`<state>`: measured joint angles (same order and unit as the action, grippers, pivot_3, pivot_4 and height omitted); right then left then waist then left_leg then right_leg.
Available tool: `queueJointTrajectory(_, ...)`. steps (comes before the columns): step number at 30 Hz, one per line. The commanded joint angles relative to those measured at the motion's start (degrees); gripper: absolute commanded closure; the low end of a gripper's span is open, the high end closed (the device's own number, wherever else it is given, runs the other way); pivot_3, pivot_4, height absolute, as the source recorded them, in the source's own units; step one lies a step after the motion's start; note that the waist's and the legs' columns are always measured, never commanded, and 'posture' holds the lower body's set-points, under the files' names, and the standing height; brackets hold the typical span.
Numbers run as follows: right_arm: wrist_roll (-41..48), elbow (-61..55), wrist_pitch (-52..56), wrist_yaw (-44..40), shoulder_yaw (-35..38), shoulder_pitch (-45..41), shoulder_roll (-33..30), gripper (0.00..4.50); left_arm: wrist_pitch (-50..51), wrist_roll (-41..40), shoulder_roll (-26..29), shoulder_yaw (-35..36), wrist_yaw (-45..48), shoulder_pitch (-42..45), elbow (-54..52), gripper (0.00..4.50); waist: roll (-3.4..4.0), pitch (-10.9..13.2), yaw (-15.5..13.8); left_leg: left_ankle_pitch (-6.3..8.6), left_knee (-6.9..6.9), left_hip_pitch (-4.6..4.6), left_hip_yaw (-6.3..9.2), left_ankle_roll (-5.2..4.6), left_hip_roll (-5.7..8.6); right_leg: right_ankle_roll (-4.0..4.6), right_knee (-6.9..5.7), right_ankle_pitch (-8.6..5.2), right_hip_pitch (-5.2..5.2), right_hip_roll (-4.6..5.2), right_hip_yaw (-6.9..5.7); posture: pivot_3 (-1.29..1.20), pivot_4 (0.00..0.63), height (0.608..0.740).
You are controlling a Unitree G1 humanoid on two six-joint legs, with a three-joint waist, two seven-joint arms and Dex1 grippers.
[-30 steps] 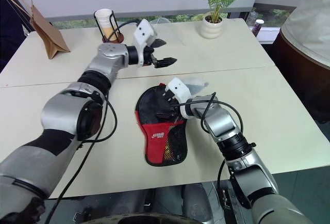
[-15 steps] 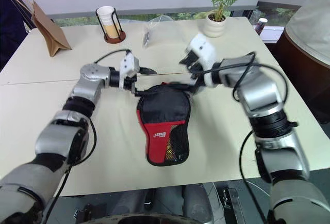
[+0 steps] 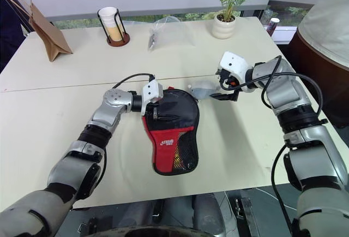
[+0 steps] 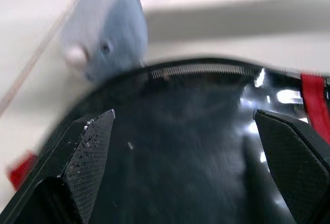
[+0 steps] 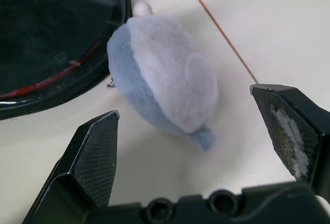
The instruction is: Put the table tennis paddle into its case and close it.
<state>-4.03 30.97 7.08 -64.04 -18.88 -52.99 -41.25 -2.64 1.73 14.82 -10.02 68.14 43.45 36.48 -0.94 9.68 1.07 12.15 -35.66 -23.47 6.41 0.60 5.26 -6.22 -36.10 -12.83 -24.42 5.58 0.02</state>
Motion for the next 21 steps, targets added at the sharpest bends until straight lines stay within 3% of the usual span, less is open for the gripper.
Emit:
queueJointTrajectory(1, -1.6, 4.4, -4.6, -0.1, 0.3, -3.2, 1.7, 0.00, 1.2, -0.5, 1.1, -1.0, -0.1, -0.7, -2.9, 0.04, 0.00, 0.0, -0.2, 0.00, 0.00, 0.00, 0.00, 0.00, 0.01, 0.00, 0.00, 0.00, 0.00, 0.00, 0.00, 0.00, 0.150, 0.740)
queueJointTrajectory(19, -8.7, 25.4, -14.8, -0.3, -0.6, -11.0, 9.6, 0.00, 5.5, -0.4, 2.3, -3.6, -2.9, -4.5, -2.4, 0.04, 0.05, 0.0, -0.1, -0.01, -0.02, 0.06, 0.04, 0.02, 0.03, 0.02, -0.02, 0.01, 0.07, 0.00, 0.03, 0.00, 0.150, 0.740)
queueJointTrajectory(21, -9.0, 26.7, -15.1, -0.1, -0.3, -11.6, 9.9, 0.83, 5.4, -0.4, 2.2, -3.6, -3.4, -4.5, -1.9, 0.00, 0.05, 0.0, -0.1, -0.01, -0.02, 0.08, 0.04, 0.02, 0.03, 0.03, -0.01, 0.02, 0.08, 0.00, 0.03, 0.00, 0.150, 0.740)
